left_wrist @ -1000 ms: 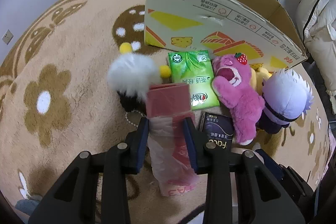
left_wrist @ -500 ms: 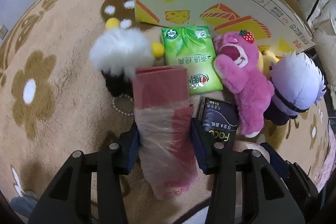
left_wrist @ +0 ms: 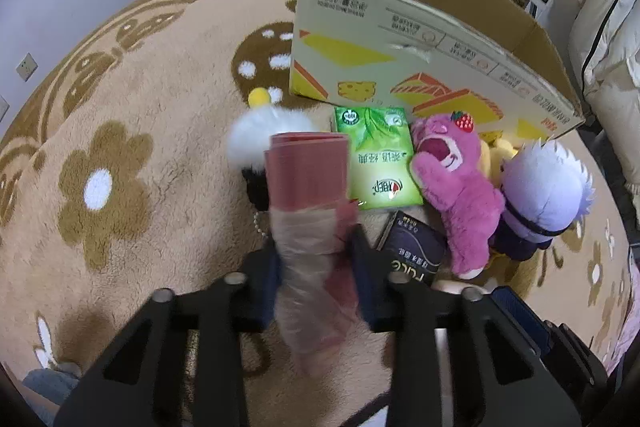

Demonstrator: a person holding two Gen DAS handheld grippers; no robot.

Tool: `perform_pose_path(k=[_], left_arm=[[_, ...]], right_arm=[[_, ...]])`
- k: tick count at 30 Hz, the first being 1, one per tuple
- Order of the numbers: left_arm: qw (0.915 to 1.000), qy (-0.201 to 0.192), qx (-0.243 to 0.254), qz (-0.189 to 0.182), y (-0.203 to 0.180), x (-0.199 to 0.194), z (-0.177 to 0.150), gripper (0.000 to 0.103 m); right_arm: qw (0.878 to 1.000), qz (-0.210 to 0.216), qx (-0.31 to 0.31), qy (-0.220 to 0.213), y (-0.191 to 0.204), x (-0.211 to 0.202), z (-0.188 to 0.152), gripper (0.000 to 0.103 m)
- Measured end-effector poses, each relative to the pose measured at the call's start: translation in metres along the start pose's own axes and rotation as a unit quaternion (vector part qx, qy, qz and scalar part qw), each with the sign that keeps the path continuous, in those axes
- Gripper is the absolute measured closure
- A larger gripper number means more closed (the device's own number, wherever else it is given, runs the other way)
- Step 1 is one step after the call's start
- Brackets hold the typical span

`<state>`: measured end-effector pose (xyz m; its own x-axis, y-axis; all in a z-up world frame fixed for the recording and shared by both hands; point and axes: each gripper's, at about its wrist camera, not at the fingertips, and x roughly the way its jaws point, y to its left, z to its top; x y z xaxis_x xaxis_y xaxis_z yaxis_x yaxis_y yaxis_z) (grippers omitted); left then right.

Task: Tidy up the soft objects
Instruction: 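Close the left tool on the pink roll while the right tool grips the pink cushion, then lift the pink roll with the left tool while the right tool lifts the cushion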

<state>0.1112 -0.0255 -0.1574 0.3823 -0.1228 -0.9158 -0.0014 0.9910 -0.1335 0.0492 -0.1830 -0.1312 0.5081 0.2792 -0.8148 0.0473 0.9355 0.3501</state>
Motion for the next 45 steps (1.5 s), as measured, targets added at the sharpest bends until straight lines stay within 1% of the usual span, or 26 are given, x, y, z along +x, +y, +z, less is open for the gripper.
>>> perform_pose_path(k=[1,2,6,10,13,15,22,23,24,26,28,29,30,32,34,36,38,39,40,45], left_arm=[[1.0000,-0.002,-0.002,-0.004,-0.001,-0.001,0.001,0.085],[1.0000,-0.001,-0.004,-0.008,0.000,-0.001,0.001,0.086],[0.9999,-0.009,-0.004,-0.011,0.004,-0.005,0.000,0.087],[0.9995,-0.030,-0.001,-0.007,0.005,-0.017,-0.002,0.087],[0.9985,-0.055,0.004,-0.007,0.004,-0.030,-0.004,0.088],[0.9979,-0.063,0.006,-0.015,0.004,-0.037,-0.004,0.088],[0.9943,-0.103,0.022,-0.014,0.000,-0.065,-0.004,0.088],[0.9940,-0.105,0.026,-0.012,-0.001,-0.067,-0.004,0.088],[0.9931,-0.110,0.039,-0.004,-0.004,-0.072,-0.004,0.088],[0.9916,-0.118,0.053,0.009,-0.008,-0.077,-0.004,0.088],[0.9898,-0.128,0.063,0.012,-0.010,-0.085,-0.003,0.088],[0.9888,-0.133,0.067,0.014,-0.010,-0.089,-0.002,0.088],[0.9879,-0.137,0.070,0.019,-0.010,-0.092,-0.001,0.088],[0.9863,-0.144,0.075,0.031,-0.009,-0.095,-0.001,0.088],[0.9852,-0.147,0.079,0.040,-0.008,-0.096,-0.001,0.088],[0.9851,-0.148,0.078,0.040,-0.007,-0.098,0.000,0.088],[0.9853,-0.149,0.076,0.037,-0.006,-0.097,0.001,0.088],[0.9849,-0.150,0.077,0.038,-0.006,-0.097,0.000,0.088],[0.9845,-0.151,0.079,0.041,-0.006,-0.097,0.000,0.088],[0.9841,-0.154,0.079,0.040,-0.007,-0.097,0.001,0.088]], right_arm=[[1.000,0.003,0.002,-0.002,0.000,-0.001,0.000,0.085],[1.000,0.005,0.003,-0.003,-0.001,-0.003,0.000,0.085],[1.000,0.019,-0.005,0.001,0.001,-0.005,-0.001,0.093],[0.999,0.022,-0.026,-0.004,0.009,-0.009,-0.003,0.094],[0.999,0.021,-0.039,-0.016,0.014,-0.016,-0.003,0.094],[0.998,0.024,-0.042,-0.028,0.015,-0.022,-0.001,0.094],[0.997,0.030,-0.033,-0.062,0.010,-0.042,0.006,0.096],[0.997,0.032,-0.031,-0.068,0.010,-0.046,0.007,0.096],[0.996,0.033,-0.032,-0.072,0.010,-0.048,0.008,0.102],[0.995,0.036,-0.038,-0.086,0.011,-0.054,0.011,0.102],[0.993,0.040,-0.050,-0.098,0.014,-0.060,0.014,0.102],[0.993,0.037,-0.056,-0.099,0.015,-0.061,0.014,0.102],[0.994,0.034,-0.056,-0.091,0.014,-0.057,0.014,0.102],[0.995,0.042,-0.043,-0.076,0.011,-0.051,0.012,0.102],[0.997,0.054,-0.027,-0.043,0.007,-0.040,0.012,0.101],[0.998,0.048,-0.022,-0.030,0.006,-0.039,0.007,0.097],[0.999,0.047,-0.021,-0.011,0.005,-0.037,0.006,0.078],[0.999,0.044,-0.019,0.004,0.005,-0.035,0.003,0.053],[0.999,0.041,-0.017,0.013,0.005,-0.033,0.001,0.033],[0.998,0.028,-0.025,0.050,0.010,-0.021,-0.011,0.033]])
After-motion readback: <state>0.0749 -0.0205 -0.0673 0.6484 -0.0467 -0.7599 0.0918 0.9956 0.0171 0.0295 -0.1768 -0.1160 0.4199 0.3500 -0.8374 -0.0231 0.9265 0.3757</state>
